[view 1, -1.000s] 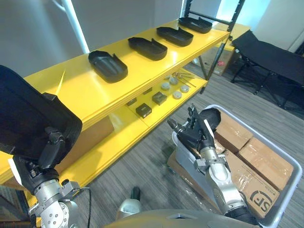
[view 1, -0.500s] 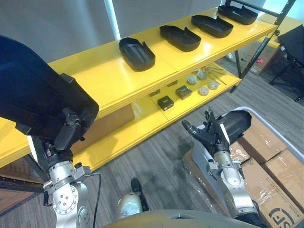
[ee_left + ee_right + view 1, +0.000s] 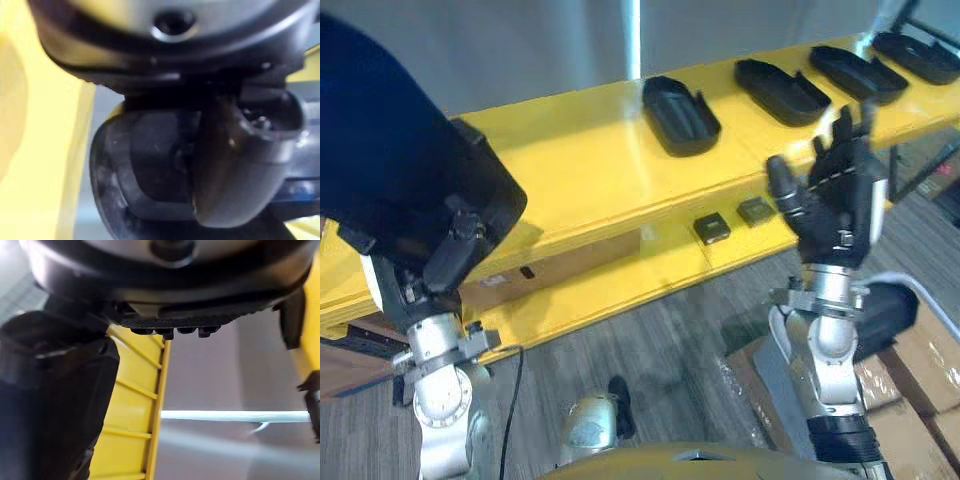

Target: Walk over and take three plastic housings, then place them on the shelf

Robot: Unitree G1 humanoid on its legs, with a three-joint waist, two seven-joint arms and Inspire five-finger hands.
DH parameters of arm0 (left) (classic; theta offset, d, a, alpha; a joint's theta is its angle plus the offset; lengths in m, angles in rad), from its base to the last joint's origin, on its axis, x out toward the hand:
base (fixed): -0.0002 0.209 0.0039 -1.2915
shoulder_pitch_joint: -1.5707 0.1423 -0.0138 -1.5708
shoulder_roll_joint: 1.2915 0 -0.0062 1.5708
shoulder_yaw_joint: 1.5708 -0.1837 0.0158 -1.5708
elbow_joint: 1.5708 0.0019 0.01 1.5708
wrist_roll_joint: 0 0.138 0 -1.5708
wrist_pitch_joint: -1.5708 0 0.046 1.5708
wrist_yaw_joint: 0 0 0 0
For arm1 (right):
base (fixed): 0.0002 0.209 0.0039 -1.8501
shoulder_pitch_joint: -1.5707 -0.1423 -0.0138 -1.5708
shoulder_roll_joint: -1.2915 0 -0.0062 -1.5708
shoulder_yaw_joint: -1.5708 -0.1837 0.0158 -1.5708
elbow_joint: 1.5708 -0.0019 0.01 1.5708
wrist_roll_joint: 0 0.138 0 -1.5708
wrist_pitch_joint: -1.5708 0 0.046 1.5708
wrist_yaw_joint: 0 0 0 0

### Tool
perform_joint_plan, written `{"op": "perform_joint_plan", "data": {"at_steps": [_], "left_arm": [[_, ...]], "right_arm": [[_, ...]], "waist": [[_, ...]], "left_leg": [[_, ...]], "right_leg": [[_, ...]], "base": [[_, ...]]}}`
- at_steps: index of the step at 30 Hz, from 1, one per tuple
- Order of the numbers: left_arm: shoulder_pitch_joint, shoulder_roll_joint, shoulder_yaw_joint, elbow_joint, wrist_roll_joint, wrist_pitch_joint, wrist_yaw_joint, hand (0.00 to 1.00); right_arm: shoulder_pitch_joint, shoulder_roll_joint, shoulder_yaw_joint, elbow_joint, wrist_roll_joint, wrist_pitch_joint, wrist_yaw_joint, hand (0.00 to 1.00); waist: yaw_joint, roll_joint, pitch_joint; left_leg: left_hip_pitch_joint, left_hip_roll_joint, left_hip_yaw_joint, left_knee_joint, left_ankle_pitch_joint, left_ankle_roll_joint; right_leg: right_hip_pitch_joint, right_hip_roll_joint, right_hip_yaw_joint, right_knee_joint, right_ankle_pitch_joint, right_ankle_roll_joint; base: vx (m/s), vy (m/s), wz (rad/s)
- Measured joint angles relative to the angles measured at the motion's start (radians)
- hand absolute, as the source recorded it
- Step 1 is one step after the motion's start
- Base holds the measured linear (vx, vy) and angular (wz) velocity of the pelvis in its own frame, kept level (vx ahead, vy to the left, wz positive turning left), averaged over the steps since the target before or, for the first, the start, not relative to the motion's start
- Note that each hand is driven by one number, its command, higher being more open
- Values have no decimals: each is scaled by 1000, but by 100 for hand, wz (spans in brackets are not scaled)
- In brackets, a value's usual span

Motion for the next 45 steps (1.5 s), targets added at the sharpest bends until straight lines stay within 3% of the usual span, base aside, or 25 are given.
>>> {"op": "perform_joint_plan", "data": {"at_steps": [2,3,5,6,7,9,11,12,13,14,17,20,22,28,32,36,41,45], "left_arm": [[-28,1,1,1,-2,0,11,0],[-48,1,-7,2,-2,0,9,0],[-94,2,-34,3,-2,0,6,0],[-109,2,-47,7,-1,0,6,0],[-113,2,-61,18,0,1,7,0],[-103,6,-63,38,-1,1,5,0],[-102,7,-49,45,-4,6,6,0],[-97,5,-43,45,-4,7,7,0],[-80,-20,-42,46,-7,7,7,0],[-69,-27,-49,45,-8,7,2,0],[-35,-47,-96,45,-4,8,-58,0],[-35,-59,-125,43,2,8,-95,0],[-36,-56,-125,42,26,8,-105,0],[-35,-8,-117,34,1,15,-196,0],[-36,50,-107,-11,-124,109,-319,0],[-58,125,-102,1,-202,285,-394,0],[-178,220,-132,214,-302,484,-438,0],[-258,273,-178,336,-377,555,-448,0]], "right_arm": [[-35,-3,4,0,-10,0,-1,100],[-50,-4,4,-1,-34,0,-6,100],[-49,-29,1,-19,-70,-2,-26,100],[-49,-38,-3,-23,-81,-3,-34,100],[-44,-40,-7,-23,-103,-3,-37,100],[-36,-41,-8,-23,-108,-3,-29,100],[-39,-52,-21,-22,-106,-3,-9,100],[-40,-68,-29,-20,-95,-3,9,100],[-53,-92,-40,-3,-78,-3,28,100],[-54,-99,-47,6,-67,-3,35,100],[-45,-104,-113,29,-49,7,31,100],[-21,-96,-155,27,-42,13,-2,100],[1,-80,-164,22,-63,19,-27,100],[121,-47,-200,-27,-72,49,-52,100],[185,-14,-215,-32,-67,83,-33,100],[218,-10,-225,-33,-1,91,-6,100],[218,-21,-220,-33,26,100,19,100],[218,-64,-166,-32,26,102,41,100]], "waist": [[-4,6,3],[-9,16,3],[-28,23,-1],[-37,23,-1],[-39,24,0],[-34,13,-10],[-29,-14,-29],[-24,-37,-44],[-17,-8,-50],[-19,3,-57],[-36,47,-68],[-44,68,-81],[-66,67,-82],[-75,55,-89],[-93,50,-92],[-125,45,-95],[-147,50,-97],[-149,52,-97]], "left_leg": [[49,-11,-20,-49,6,7],[82,-16,-43,-75,8,-2],[100,-31,-103,-85,-2,-26],[107,-41,-130,-88,-3,-29],[132,-50,-155,-99,2,-28],[167,-56,-189,-107,-10,-48],[163,-54,-200,-82,-35,-87],[148,-52,-189,-42,-65,-119],[126,-5,-151,17,-98,-145],[112,17,-121,44,-111,-154],[115,95,9,84,-143,-145],[131,93,32,51,-133,-141],[161,80,40,14,-118,-138],[222,51,63,-108,-65,-141],[236,43,112,-133,-67,-146],[237,41,144,-143,-70,-147],[238,42,165,-151,-54,-141],[238,42,167,-153,-50,-142]], "right_leg": [[-57,55,22,-18,-73,-14],[-94,112,41,-101,-98,-14],[-169,177,145,-231,-84,9],[-206,180,198,-253,-71,28],[-227,178,248,-278,-51,56],[-201,178,244,-355,-22,95],[-136,200,193,-501,67,65],[-82,217,154,-592,164,47],[-29,260,119,-665,180,49],[-14,278,109,-688,185,45],[61,333,58,-752,180,38],[64,335,61,-752,179,36],[75,329,61,-752,179,36],[77,320,68,-752,179,36],[58,314,106,-752,178,35],[40,313,127,-752,179,37],[24,317,146,-752,179,37],[21,317,148,-752,180,36]], "base": [[251,80,32],[247,99,53],[262,64,97],[359,23,118],[313,-15,87],[320,-112,75],[287,-222,65],[246,-279,40],[232,-287,36],[182,-236,34],[105,-147,33],[85,-31,2],[51,38,-3],[2,19,-4],[-57,43,-26],[-47,22,-20],[-20,-3,-12],[0,0,0]]}}
